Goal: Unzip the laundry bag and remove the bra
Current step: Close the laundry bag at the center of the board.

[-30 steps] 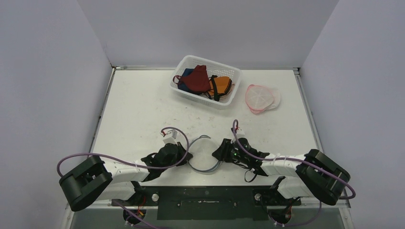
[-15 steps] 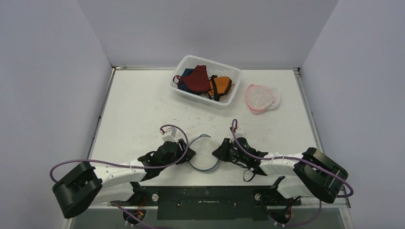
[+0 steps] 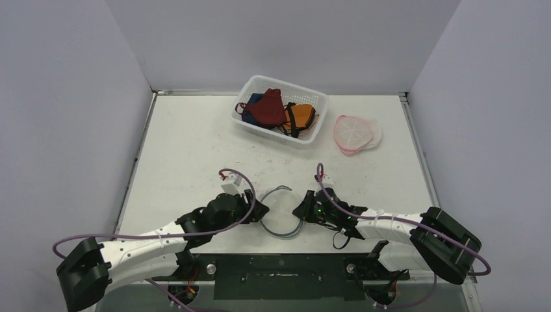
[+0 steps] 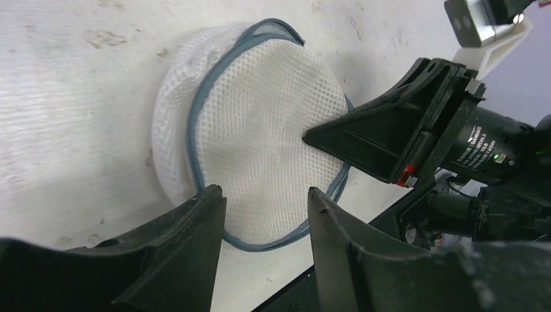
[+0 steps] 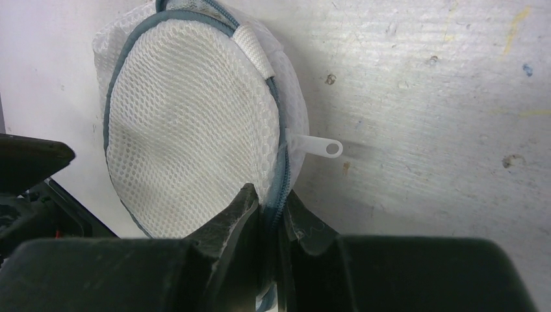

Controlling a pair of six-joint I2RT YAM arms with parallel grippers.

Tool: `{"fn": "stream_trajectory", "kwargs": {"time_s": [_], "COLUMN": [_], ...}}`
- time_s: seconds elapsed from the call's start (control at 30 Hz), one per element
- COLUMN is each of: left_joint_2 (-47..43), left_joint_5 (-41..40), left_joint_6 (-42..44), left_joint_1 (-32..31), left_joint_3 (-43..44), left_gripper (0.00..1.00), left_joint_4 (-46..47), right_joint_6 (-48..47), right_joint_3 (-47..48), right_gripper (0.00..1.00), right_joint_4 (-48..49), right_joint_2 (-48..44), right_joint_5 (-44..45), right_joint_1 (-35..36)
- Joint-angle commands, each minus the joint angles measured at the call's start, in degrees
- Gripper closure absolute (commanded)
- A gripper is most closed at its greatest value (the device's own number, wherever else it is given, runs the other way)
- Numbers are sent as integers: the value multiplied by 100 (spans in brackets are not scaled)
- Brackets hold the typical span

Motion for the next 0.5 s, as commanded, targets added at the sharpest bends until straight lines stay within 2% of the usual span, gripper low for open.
{"fn": "stream_trajectory", "kwargs": {"time_s": [0.0,0.1,0.23,0.47], "left_joint_2": [931,1660,2235,2674], "left_joint_5": [737,786,296,-146], "left_joint_6": [440,547,449,295], "left_joint_1": [-140,-167,-96,93], "left_joint_3": [400,639,688,563], "left_gripper": [56,64,75,76], "left_joint_4": [1504,1705,1548,1431], "right_joint_6": [-118,-131,-143,-195], "right_joint_3": [-24,-29,14,101], "right_gripper": [95,95,95,92], "right_joint_4": [-1078,-1091,-1080,-1207], "right_joint_2": [-169,-225,-279,-435], "right_joint_5": [279,288,265,258], "right_joint_1": [77,99,165,231]}}
